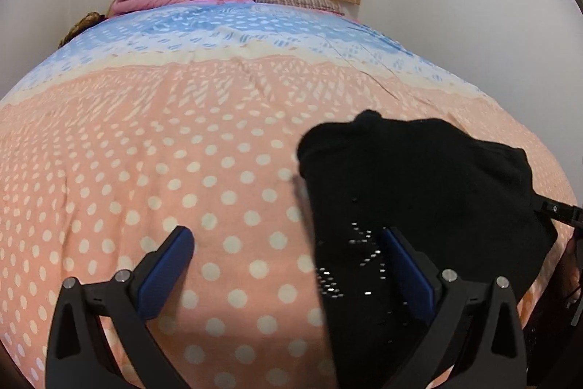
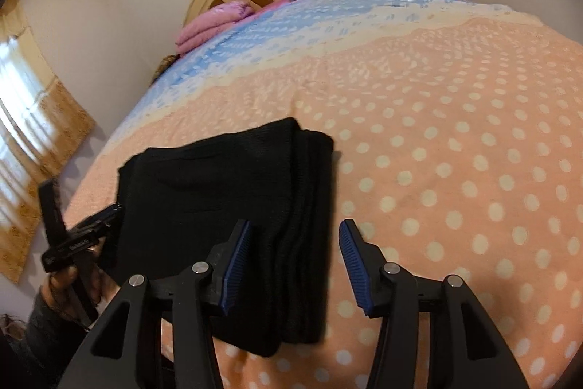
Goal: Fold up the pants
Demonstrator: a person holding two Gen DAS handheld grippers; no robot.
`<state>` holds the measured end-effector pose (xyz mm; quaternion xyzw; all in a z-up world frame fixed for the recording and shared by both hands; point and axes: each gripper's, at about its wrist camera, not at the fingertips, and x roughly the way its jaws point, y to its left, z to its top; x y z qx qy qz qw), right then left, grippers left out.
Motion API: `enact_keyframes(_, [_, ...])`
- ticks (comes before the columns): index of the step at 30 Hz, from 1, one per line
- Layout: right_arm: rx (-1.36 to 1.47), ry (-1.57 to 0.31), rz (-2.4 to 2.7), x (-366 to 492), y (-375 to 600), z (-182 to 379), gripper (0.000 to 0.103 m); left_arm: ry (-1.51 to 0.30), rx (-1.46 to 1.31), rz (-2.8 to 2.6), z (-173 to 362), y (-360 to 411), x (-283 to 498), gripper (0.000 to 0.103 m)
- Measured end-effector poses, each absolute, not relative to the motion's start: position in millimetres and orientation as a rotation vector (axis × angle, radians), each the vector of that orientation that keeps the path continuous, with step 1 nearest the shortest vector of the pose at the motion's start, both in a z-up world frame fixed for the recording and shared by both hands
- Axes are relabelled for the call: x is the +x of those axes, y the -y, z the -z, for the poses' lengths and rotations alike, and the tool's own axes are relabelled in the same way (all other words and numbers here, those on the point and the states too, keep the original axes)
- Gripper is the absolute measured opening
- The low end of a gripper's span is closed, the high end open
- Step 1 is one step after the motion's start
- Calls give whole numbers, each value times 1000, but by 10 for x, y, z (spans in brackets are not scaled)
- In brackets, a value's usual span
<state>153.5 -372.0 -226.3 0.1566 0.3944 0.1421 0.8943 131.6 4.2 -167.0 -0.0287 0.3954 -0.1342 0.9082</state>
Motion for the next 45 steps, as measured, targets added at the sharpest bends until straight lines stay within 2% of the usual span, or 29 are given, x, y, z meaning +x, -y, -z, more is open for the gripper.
enact_keyframes(13, [423, -775, -335, 1641, 3819, 2424, 51, -829, -34, 341, 1685, 222, 1413, 103])
enact_keyframes(18, [402, -736, -339, 1591, 3770, 2409, 44, -823, -40, 352, 1677, 217, 1414, 102])
enact_keyframes(22, [414, -726, -355, 1585, 3780, 2408, 39, -798, -34, 395, 1651, 255, 1377, 85])
enact_keyframes(26, [411, -713, -368, 1567, 3765, 2389, 31, -797, -60, 418, 1649, 235, 1400, 80])
enact_keyframes(28, [405, -704, -361, 1543, 3742, 2369, 28, -799, -85, 457, 1644, 209, 1406, 58])
enact_keyframes(29, [396, -696, -360, 1519, 3725, 2344, 26, -801, -97, 464, 1642, 199, 1408, 53])
enact_keyframes(31, [369, -674, -361, 1452, 3674, 2262, 25, -798, -128, 483, 1628, 153, 1409, 33])
enact_keyframes(33, [347, -649, -371, 1381, 3604, 2147, 24, -804, -177, 514, 1616, 98, 1407, 23])
enact_keyframes(39, [250, -601, -426, 1283, 3323, 1652, 24, -755, -273, 563, 1429, -47, 1302, 15])
enact_keyframes(45, [153, -603, -479, 1505, 2938, 1330, 24, -663, -302, 555, 1125, -336, 1181, 14])
